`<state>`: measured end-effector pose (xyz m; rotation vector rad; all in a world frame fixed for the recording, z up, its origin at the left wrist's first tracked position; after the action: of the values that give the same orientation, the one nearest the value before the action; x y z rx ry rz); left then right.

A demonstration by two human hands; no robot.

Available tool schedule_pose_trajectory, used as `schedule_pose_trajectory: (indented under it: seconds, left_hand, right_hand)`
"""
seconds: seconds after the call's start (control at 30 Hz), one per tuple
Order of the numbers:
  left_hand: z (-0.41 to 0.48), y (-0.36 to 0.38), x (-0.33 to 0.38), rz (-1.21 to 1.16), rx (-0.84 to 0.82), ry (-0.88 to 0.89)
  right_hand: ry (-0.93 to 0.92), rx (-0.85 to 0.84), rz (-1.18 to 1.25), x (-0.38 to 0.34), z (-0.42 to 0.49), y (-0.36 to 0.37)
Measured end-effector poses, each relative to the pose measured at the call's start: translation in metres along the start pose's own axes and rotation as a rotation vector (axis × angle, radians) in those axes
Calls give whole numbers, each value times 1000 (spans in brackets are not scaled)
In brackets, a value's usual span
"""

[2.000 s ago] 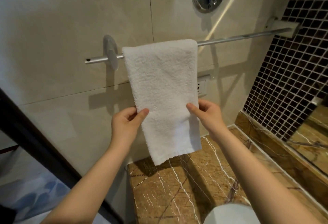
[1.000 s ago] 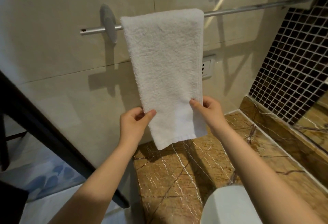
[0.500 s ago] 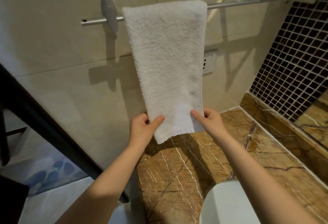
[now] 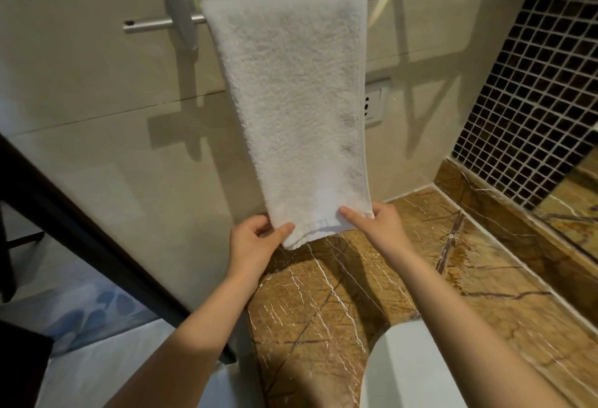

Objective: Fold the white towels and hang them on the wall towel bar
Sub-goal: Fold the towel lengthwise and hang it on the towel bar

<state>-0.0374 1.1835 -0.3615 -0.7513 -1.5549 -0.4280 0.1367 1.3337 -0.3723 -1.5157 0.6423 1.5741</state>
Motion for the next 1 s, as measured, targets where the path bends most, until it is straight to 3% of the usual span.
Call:
schedule_pose_trajectory:
  seconds: [0.47, 0.6, 0.77, 1.0]
  left_hand:
    - [3, 6, 0, 25, -16, -16]
    - [4, -3, 3, -30, 73, 30]
    - [6, 2, -1, -32, -7, 11]
    - [1, 3, -6, 14, 5, 9]
  right_hand:
    - [-16, 12, 29, 14, 10, -1]
    - [2, 84, 13, 18, 11, -6]
    - [23, 109, 40, 23, 10, 1]
    - [88, 186, 156, 24, 7, 9]
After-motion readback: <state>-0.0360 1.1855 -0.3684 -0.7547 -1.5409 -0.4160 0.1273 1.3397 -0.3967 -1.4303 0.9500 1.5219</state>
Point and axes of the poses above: each hand's wrist, its own z-axis towards the middle knuckle, its own y-axis out of the palm, x = y × z, the point moved 7 cm from there along z, towards the middle knuckle, and after that the axes turned 7 degrees about -y, right-handed, at the moved point
